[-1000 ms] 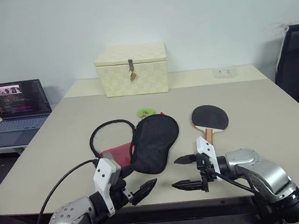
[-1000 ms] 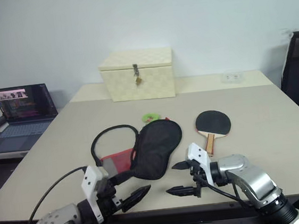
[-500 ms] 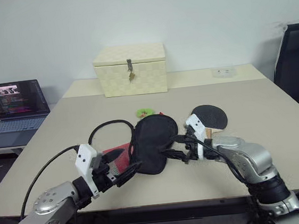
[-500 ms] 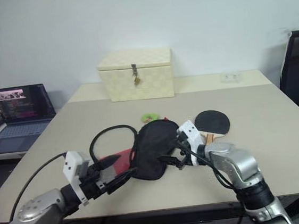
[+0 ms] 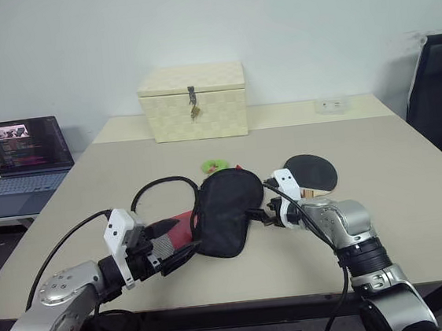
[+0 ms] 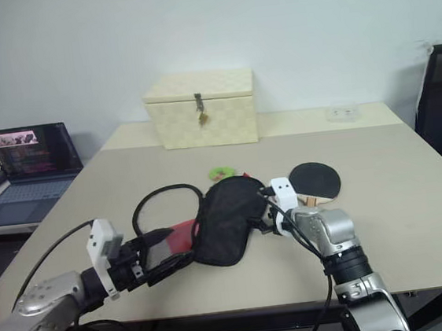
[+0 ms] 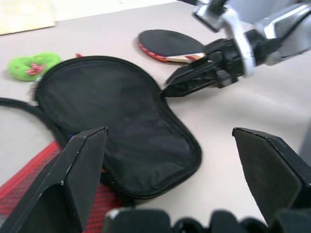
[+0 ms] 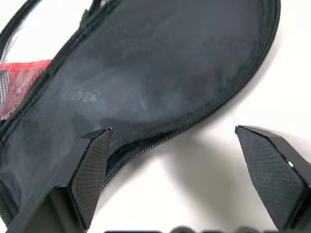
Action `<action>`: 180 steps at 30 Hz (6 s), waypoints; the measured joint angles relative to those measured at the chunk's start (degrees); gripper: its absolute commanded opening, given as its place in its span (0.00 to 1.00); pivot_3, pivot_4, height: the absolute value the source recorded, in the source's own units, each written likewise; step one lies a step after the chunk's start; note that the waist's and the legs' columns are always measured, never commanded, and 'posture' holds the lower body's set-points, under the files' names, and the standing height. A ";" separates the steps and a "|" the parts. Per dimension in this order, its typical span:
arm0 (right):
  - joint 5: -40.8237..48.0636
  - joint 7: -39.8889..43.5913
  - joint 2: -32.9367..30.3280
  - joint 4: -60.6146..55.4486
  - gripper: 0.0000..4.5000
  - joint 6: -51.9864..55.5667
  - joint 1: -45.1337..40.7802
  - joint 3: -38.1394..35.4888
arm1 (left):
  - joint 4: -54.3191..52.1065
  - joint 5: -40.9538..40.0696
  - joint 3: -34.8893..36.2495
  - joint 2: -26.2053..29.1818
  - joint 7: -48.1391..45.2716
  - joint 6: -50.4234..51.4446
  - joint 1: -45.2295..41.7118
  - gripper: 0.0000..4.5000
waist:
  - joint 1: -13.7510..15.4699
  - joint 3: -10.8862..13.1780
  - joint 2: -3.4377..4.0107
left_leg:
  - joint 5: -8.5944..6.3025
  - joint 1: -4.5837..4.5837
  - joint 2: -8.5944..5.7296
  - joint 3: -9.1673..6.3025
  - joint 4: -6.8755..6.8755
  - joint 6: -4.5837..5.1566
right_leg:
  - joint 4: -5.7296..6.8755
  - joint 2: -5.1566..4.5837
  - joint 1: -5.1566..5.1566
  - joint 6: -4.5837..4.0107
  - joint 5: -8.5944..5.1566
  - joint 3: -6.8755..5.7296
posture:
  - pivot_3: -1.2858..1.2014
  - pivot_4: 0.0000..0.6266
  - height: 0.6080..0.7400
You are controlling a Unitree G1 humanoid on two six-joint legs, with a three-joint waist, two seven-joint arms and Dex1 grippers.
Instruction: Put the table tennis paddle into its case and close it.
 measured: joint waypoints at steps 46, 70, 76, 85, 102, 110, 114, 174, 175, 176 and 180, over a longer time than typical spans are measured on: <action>2.40 -2.23 9.66 23.44 0.01 -11.90 -14.88 -11.79 | 7.12 -1.71 7.68 9.52 -12.24 -0.44 -0.45 1.00 | -2.19 0.04 0.05 | -0.01 0.21 0.37 0.22 -0.26 0.00 | -0.06 0.21 -0.02 -0.26 0.04 0.04 | 0.52 0.24 1.00; -3.14 4.44 0.46 42.01 0.01 -24.54 -23.10 -9.04 | 8.37 -0.50 3.06 9.57 -11.90 0.76 -6.72 1.00 | -2.24 0.06 0.07 | -0.01 0.20 0.37 0.27 -0.30 0.00 | -0.06 0.27 -0.05 -0.27 0.04 0.09 | 0.52 0.24 1.00; -6.78 6.14 -0.66 47.97 0.29 -30.16 -25.25 -7.62 | 8.36 -0.45 2.53 9.56 -11.55 0.76 -7.12 1.00 | -2.24 0.07 0.07 | 0.00 0.19 0.37 0.26 -0.30 0.00 | -0.07 0.27 -0.05 -0.27 0.04 0.09 | 0.52 0.24 1.00; -11.12 6.03 -4.25 50.05 1.00 -34.86 -25.68 -6.38 | 8.37 -0.28 1.82 9.34 -11.00 0.75 -8.06 1.00 | -2.22 0.07 0.07 | 0.00 0.17 0.36 0.25 -0.30 0.00 | -0.06 0.27 -0.05 -0.27 0.04 0.09 | 0.52 0.24 1.00; -10.18 -11.13 -2.08 -8.27 1.00 1.76 2.31 -11.88 | 11.50 1.49 -0.87 8.46 -12.62 -0.85 -11.14 1.00 | -1.38 0.10 0.09 | 0.01 -0.16 0.43 0.22 -0.23 -0.01 | 0.06 0.33 -0.39 -0.31 0.02 0.10 | 0.52 0.24 1.00; -11.27 -18.26 4.74 -11.94 1.00 3.78 5.22 -12.71 | 14.72 3.13 -3.16 7.93 -14.82 -2.32 -14.59 1.00 | -1.36 0.09 0.08 | 0.00 -0.17 0.43 0.29 -0.25 -0.01 | 0.03 0.35 -0.42 -0.31 0.02 0.12 | 0.52 0.24 1.00; -11.69 -19.14 4.60 -9.41 1.00 1.02 5.19 -11.57 | 15.33 3.48 -3.58 7.89 -15.13 -2.93 -14.84 1.00 | -1.36 0.09 0.07 | 0.00 -0.16 0.43 0.28 -0.24 -0.01 | 0.03 0.35 -0.41 -0.31 0.02 0.11 | 0.52 0.24 1.00; -2.20 -26.68 13.16 1.06 0.26 0.56 -7.01 -8.73 | 11.70 1.46 11.11 10.62 -15.28 -1.89 1.24 1.00 | -1.73 0.09 0.09 | 0.03 -0.65 0.76 0.37 -0.10 -0.02 | 0.45 0.63 -1.13 -0.63 0.02 0.15 | 0.52 0.24 1.00; -2.21 -26.37 13.18 3.31 0.26 -0.65 -7.21 -8.32 | 11.82 1.47 11.59 10.62 -15.70 -2.11 1.81 1.00 | -1.78 0.09 0.09 | 0.03 -0.65 0.78 0.37 -0.10 -0.02 | 0.45 0.65 -1.14 -0.63 0.02 0.15 | 0.52 0.24 1.00; -2.21 -26.28 13.20 4.97 0.26 -1.60 -7.38 -7.87 | 11.88 1.49 11.80 10.62 -16.00 -2.29 2.20 1.00 | -1.79 0.10 0.10 | 0.03 -0.65 0.78 0.37 -0.11 -0.02 | 0.45 0.66 -1.14 -0.64 0.01 0.14 | 0.52 0.24 1.00; -2.22 -26.12 13.31 9.27 0.26 -4.97 -8.74 -6.24 | 12.13 1.73 11.85 10.61 -16.18 -3.27 3.13 1.00 | -1.85 0.09 0.09 | 0.03 -0.65 0.78 0.37 -0.09 -0.02 | 0.48 0.66 -1.14 -0.64 0.01 0.15 | 0.52 0.24 1.00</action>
